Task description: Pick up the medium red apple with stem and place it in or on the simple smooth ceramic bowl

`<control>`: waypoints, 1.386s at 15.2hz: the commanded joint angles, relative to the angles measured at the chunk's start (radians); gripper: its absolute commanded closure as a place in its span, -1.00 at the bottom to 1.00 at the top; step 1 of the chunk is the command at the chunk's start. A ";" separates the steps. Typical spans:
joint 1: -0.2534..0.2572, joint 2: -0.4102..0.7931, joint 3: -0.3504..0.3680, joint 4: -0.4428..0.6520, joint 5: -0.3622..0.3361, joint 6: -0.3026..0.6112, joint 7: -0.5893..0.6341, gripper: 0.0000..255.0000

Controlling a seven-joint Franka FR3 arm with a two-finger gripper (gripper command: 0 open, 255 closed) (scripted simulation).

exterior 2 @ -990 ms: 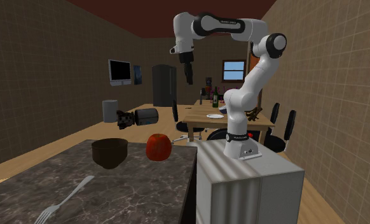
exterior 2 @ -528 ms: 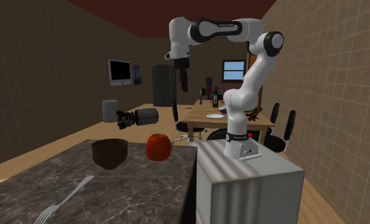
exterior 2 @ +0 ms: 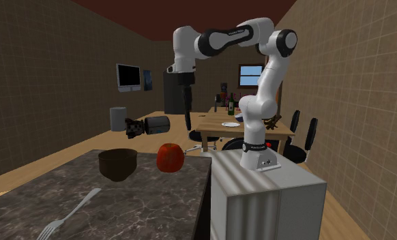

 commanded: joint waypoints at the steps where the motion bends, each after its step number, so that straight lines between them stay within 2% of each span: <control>1: 0.011 0.046 0.019 0.008 0.015 0.058 0.017 -1.00; 11: 0.062 0.336 0.117 0.133 0.038 0.315 0.118 -1.00; 19: 0.066 0.394 0.126 0.085 0.033 0.422 0.125 -1.00; 21: 0.066 0.394 0.126 0.085 0.033 0.422 0.125 -1.00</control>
